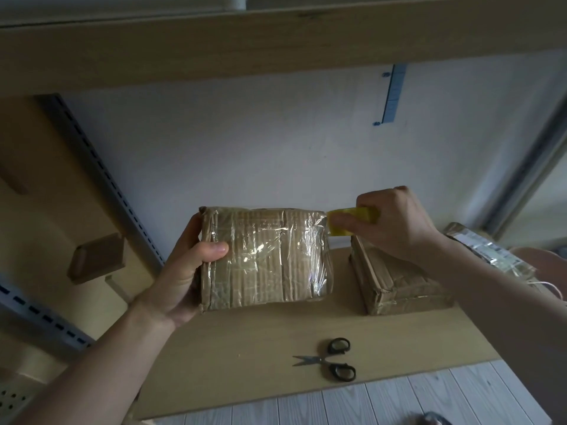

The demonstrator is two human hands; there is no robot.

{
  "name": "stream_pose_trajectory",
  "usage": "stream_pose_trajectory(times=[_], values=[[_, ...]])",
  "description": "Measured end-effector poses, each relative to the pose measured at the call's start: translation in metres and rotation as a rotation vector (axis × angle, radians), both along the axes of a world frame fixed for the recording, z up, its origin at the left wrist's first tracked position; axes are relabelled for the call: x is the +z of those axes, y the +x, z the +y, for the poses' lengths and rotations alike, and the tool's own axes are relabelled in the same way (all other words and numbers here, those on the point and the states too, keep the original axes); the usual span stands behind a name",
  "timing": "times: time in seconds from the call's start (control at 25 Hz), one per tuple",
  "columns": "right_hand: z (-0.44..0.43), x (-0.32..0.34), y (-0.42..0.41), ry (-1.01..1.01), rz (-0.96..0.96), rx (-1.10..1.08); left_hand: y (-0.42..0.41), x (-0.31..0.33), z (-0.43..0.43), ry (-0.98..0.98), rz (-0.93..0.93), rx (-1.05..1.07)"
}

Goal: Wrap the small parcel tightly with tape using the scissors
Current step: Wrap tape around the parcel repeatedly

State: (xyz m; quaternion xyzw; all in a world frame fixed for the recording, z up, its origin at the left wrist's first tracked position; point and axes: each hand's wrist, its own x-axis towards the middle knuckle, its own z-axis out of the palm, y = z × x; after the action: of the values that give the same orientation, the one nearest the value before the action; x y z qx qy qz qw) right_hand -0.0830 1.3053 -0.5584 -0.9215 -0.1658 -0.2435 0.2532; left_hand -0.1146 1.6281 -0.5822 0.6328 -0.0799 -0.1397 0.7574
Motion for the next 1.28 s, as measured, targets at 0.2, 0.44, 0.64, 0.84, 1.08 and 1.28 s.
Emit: stream_pose_trajectory(times=[0.2,0.44,0.64,0.84,1.08,1.28], values=[[0.008,-0.004,-0.003,0.190,0.112,0.081,-0.007,0.002,-0.004,-0.161,0.080,0.002],[0.016,0.009,-0.010,0.375,0.130,0.092,-0.002,-0.008,-0.004,-0.206,0.155,0.013],[0.014,0.025,-0.015,0.255,0.118,-0.087,0.000,-0.017,-0.015,0.117,-0.015,0.082],[0.023,0.033,-0.022,-0.064,0.126,-0.051,-0.001,-0.030,-0.027,0.457,-0.003,-0.125],[0.030,0.037,-0.024,-0.250,0.160,0.127,-0.008,-0.034,-0.055,0.589,-0.081,-0.450],[0.041,0.031,-0.028,-0.317,0.159,0.198,-0.022,-0.032,-0.081,0.462,-0.137,-0.327]])
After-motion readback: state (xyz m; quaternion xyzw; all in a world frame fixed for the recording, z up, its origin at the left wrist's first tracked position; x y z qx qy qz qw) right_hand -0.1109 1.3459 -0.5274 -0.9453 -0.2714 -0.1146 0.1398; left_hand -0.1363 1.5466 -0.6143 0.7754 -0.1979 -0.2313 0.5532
